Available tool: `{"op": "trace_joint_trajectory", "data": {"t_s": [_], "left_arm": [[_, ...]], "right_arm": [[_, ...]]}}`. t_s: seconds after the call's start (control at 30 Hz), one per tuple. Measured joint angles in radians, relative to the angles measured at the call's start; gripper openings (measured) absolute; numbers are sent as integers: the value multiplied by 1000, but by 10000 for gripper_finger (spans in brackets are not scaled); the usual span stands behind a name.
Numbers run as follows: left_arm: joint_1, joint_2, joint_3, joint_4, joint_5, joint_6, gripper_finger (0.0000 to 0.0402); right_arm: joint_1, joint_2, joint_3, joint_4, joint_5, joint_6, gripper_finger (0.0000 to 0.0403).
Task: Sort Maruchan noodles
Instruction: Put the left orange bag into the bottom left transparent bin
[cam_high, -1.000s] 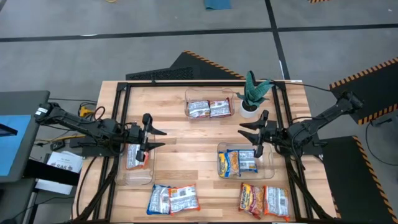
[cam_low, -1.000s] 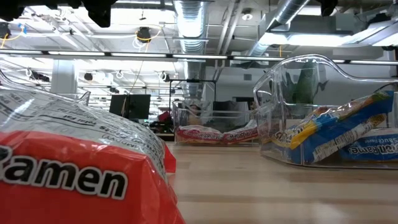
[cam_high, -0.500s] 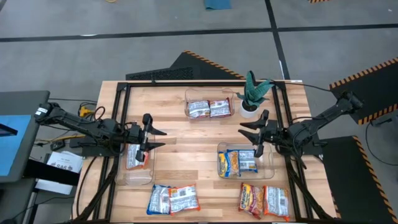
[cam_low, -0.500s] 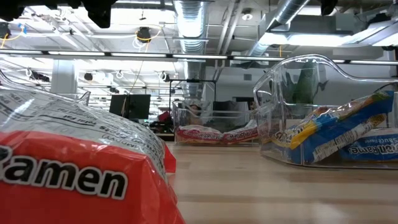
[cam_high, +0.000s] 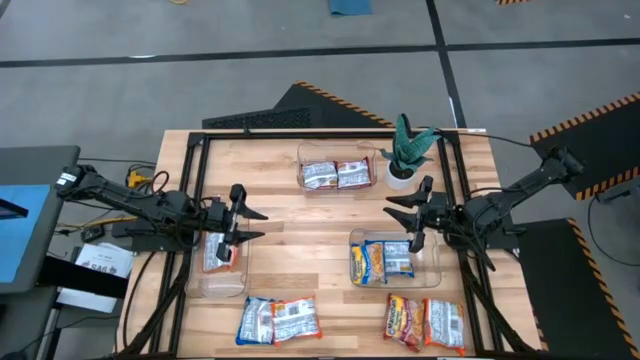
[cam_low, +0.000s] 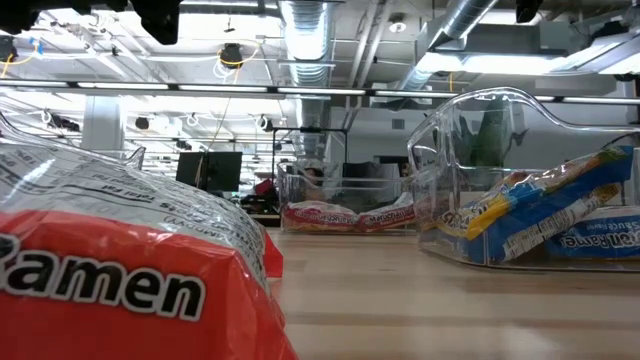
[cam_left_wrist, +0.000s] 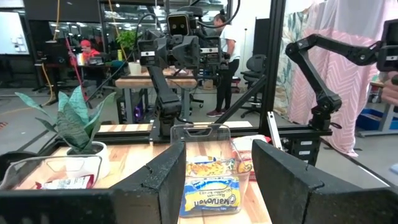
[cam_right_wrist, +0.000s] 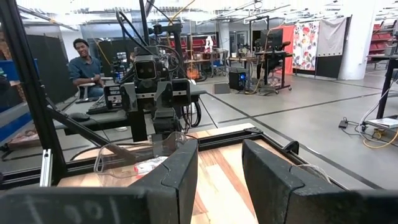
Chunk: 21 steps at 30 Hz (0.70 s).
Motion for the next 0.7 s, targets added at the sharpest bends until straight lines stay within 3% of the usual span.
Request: {"op": "trace_joint_trajectory", "data": {"t_s": [0.7], "left_arm": [[0,0,0,0,9,-11,168]], "right_arm": [[0,0,0,15,0,0,152]]}}
